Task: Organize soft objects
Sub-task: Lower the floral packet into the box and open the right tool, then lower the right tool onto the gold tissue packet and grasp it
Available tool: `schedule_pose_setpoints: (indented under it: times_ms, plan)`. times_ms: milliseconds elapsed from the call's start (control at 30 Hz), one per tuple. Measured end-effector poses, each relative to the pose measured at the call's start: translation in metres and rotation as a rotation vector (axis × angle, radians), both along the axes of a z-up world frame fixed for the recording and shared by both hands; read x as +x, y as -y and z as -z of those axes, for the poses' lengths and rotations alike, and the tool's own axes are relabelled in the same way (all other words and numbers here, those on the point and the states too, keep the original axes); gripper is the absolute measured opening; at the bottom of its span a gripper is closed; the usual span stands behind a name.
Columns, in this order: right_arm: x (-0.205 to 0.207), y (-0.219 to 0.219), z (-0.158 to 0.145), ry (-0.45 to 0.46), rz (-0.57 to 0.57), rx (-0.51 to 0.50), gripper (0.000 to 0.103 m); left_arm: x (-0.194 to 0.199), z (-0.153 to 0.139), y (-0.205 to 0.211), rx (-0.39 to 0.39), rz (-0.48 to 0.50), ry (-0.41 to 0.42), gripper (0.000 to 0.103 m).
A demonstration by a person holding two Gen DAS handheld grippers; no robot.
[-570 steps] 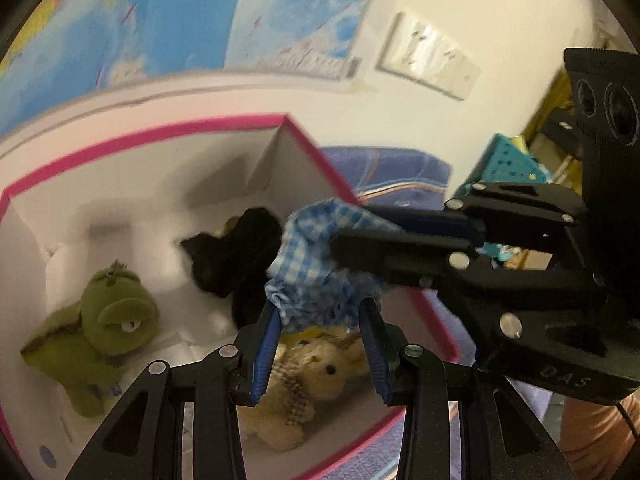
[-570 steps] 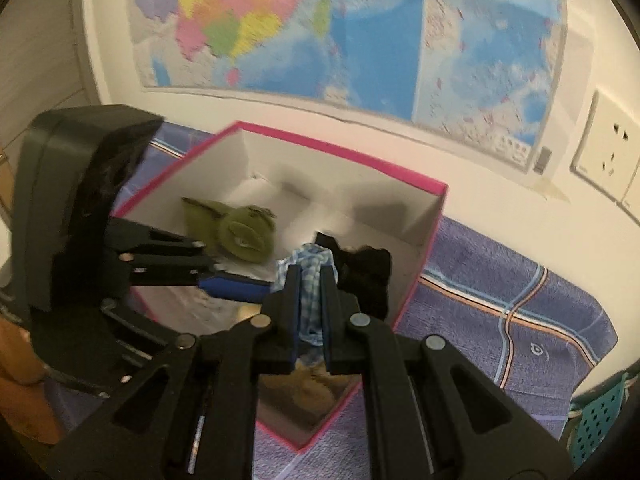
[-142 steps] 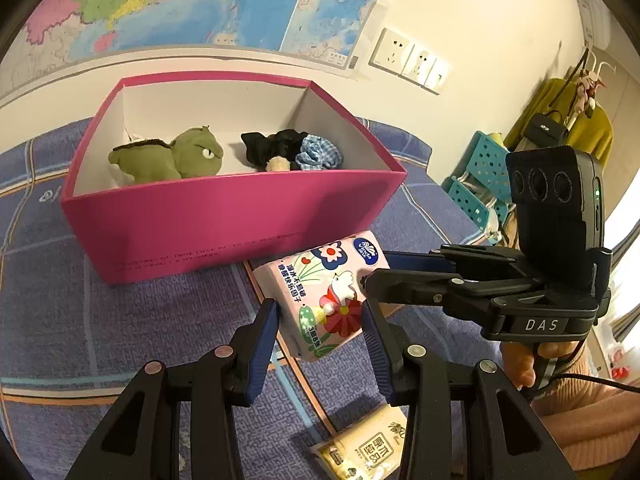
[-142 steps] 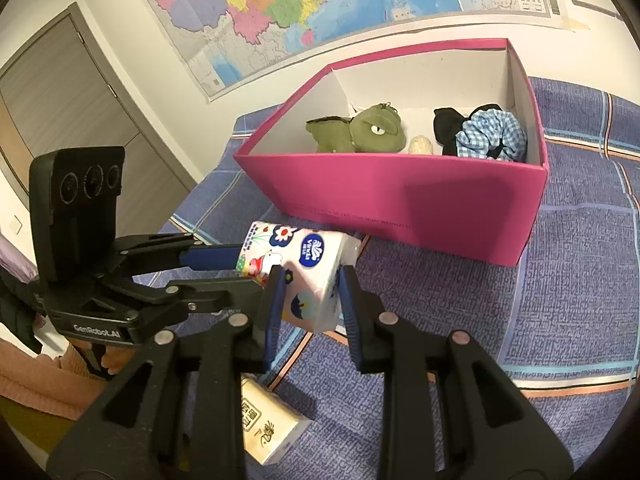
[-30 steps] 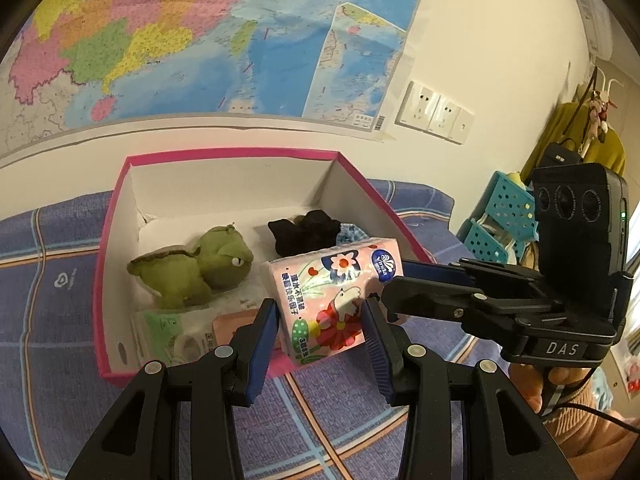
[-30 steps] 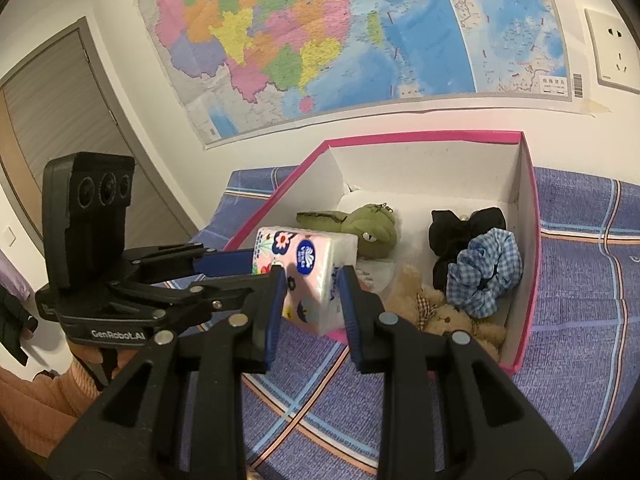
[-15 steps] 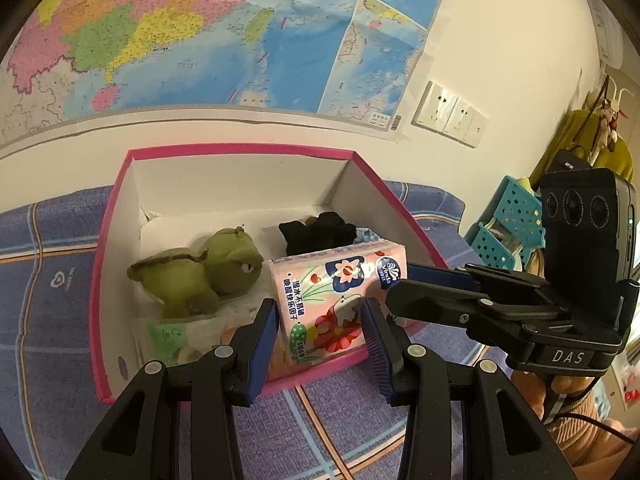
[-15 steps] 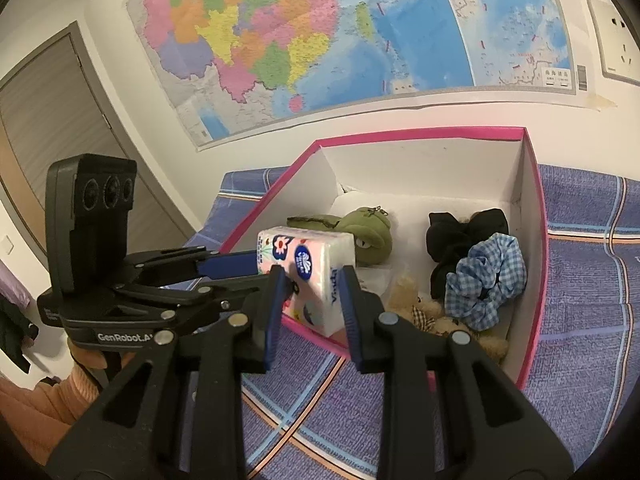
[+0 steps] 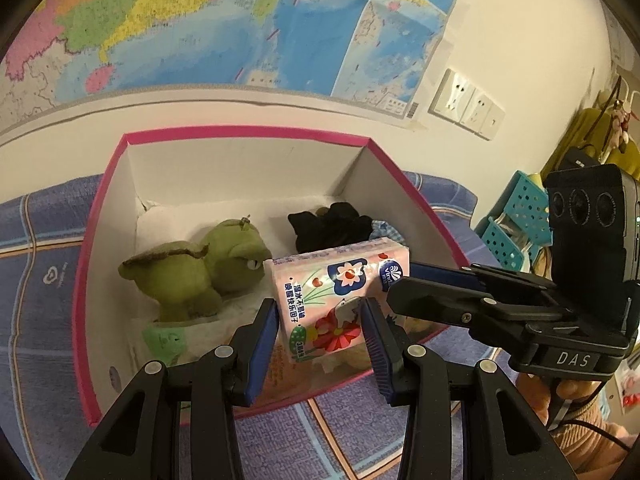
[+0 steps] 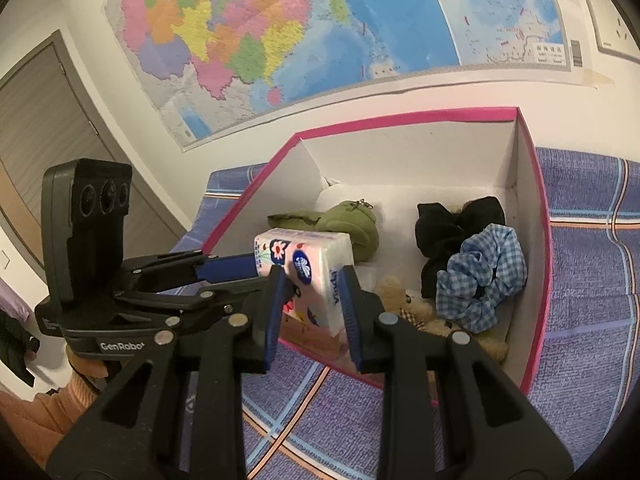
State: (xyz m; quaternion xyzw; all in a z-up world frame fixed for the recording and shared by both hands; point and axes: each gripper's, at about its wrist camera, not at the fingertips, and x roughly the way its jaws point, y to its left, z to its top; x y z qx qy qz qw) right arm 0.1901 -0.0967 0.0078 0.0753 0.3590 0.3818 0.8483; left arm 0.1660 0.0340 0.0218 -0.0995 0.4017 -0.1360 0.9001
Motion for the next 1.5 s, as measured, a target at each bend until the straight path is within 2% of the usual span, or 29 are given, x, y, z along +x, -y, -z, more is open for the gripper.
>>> schedule_pose_setpoints:
  times_ms: [333,467,600,733,867,1000,1067,1133,1267,1500]
  plan:
    - [0.018,-0.007,0.016,-0.051,0.024,-0.044,0.031,0.016,0.013,-0.005,0.008,-0.023,-0.05,0.042]
    - [0.025,-0.007,0.019,-0.05,0.08,-0.076,0.034,0.02,0.017,-0.013,0.004,-0.078,-0.061,0.047]
    - [0.022,0.003,0.019,-0.053,0.089,-0.07,0.034,0.016,0.016,-0.019,0.009,-0.097,-0.05,0.047]
    - [0.011,0.009,0.017,-0.032,0.084,-0.078,0.034,0.001,0.009,-0.016,0.032,-0.094,-0.012,0.047]
    - [-0.007,0.014,0.01,0.002,0.069,-0.074,0.034,-0.025,0.001,-0.008,0.038,-0.049,0.025,0.048]
    - [-0.042,0.023,-0.003,0.056,0.002,-0.051,0.035,-0.061,-0.011,0.001,0.053,-0.004,0.091,0.057]
    - [-0.059,0.026,-0.006,0.073,-0.038,-0.051,0.038,-0.078,-0.015,0.004,0.031,0.028,0.104,0.057]
    - [-0.077,0.029,-0.006,0.079,-0.071,-0.056,0.041,-0.094,-0.016,0.01,0.054,0.04,0.118,0.058]
    - [-0.107,0.034,0.01,0.041,-0.134,-0.087,0.043,-0.115,0.004,0.018,0.047,0.058,0.054,0.058]
    - [-0.14,0.027,0.061,-0.111,-0.215,-0.149,0.044,-0.14,0.05,0.034,0.032,0.049,-0.082,0.058]
